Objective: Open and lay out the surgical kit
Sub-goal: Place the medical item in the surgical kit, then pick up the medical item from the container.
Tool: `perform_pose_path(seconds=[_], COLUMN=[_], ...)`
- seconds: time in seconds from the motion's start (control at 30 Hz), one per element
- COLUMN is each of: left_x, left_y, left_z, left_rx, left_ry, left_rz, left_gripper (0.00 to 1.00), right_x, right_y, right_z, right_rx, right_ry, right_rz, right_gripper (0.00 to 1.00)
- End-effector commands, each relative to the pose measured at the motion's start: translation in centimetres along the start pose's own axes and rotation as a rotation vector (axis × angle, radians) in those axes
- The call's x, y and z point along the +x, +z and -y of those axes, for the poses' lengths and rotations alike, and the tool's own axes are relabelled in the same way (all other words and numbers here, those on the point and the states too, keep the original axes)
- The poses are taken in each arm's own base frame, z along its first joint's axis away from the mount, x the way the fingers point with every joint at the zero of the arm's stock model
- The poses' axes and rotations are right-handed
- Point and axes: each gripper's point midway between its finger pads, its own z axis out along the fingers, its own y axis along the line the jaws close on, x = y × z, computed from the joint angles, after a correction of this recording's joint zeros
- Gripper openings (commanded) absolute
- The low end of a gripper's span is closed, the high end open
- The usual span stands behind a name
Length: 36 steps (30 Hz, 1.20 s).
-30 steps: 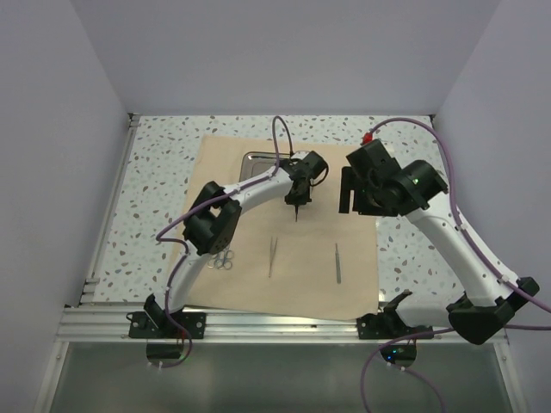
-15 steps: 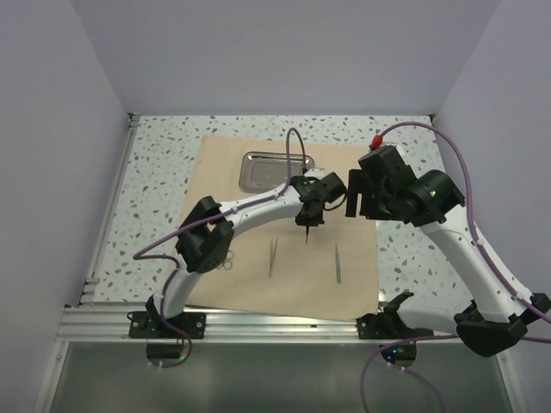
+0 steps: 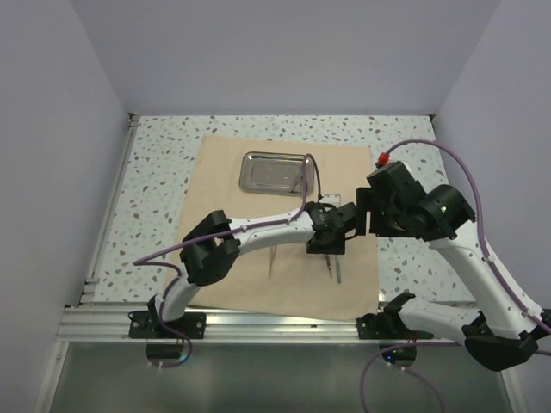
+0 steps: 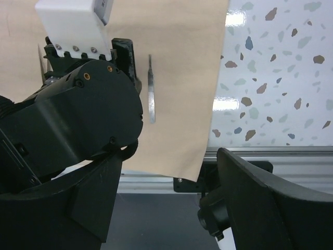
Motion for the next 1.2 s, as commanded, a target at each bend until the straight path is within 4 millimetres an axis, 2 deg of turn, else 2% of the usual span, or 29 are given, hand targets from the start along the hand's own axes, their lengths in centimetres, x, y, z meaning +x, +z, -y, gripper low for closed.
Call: perform_pose_path(seconds=[0.0,0.03,0.1,0.23,0.27,0.3,0.33,0.4,0.43,0.5,0.53,0.6,0.63,0.7,0.73,0.83,0.97,1.17], left_x=[-1.0,-1.5,-2.5,-6.0,-7.6,-8.7,-10.7,-12.5,-14.5,-16.4,-18.2,-20.0,-21.7,-23.4,-25.0,-27.2,-27.7,-25.8], left_y=[-4.1,-4.5,-5.8,-7.1,-7.4,-7.4,-7.3,-6.7,-6.2,-5.6,-4.8,-3.9,-2.9,-1.8,-1.0,1.0,3.1,5.5], left_z=[4.0,4.1,4.0,2.1,0.9,0.1,-1.1,-2.3,-3.5,-4.5,-5.2,-5.9,-6.4,-7.0,-7.4,-8.1,-8.4,-8.4], left_rx=[0.161,0.167,0.176,0.141,0.127,0.115,0.109,0.108,0.094,0.082,0.072,0.059,0.047,0.042,0.039,0.058,0.098,0.118], left_ry=[-0.012,-0.003,0.004,0.027,0.012,0.030,0.011,0.047,0.031,0.074,0.069,0.106,0.098,0.114,0.101,0.094,0.087,0.098], left_rz=[0.079,0.098,0.127,0.194,0.213,0.229,0.249,0.259,0.275,0.293,0.308,0.313,0.319,0.317,0.327,0.332,0.303,0.239], left_gripper=[0.58,0.69,0.74,0.74,0.74,0.73,0.73,0.71,0.71,0.71,0.70,0.69,0.69,0.68,0.67,0.65,0.58,0.48], right_x=[-1.1,-1.2,-2.0,-4.7,-5.5,-6.0,-6.3,-6.8,-6.9,-7.4,-7.6,-8.0,-8.3,-8.4,-8.5,-8.6,-8.9,-9.3], right_y=[-0.2,-0.4,-1.3,-4.1,-5.0,-5.2,-5.4,-5.5,-5.2,-5.0,-4.8,-4.6,-4.3,-4.0,-3.9,-3.2,-2.5,-1.2], right_z=[-0.4,-0.3,0.2,0.6,0.5,0.5,0.4,0.3,0.1,0.0,-0.3,-0.5,-0.7,-0.9,-0.9,-1.1,-1.1,-1.3], right_rx=[-0.020,-0.017,-0.007,-0.032,-0.047,-0.047,-0.052,-0.047,-0.036,-0.023,-0.015,-0.013,-0.006,0.001,0.008,0.026,0.061,0.101], right_ry=[0.053,0.061,0.071,0.103,0.116,0.115,0.117,0.117,0.110,0.118,0.115,0.123,0.122,0.125,0.127,0.121,0.113,0.105], right_rz=[0.051,0.058,0.097,0.221,0.256,0.275,0.284,0.292,0.281,0.278,0.274,0.276,0.272,0.267,0.266,0.251,0.245,0.224], right_gripper=[0.78,0.78,0.78,0.80,0.82,0.84,0.86,0.91,0.92,0.93,0.93,0.93,0.93,0.93,0.93,0.93,0.93,0.93])
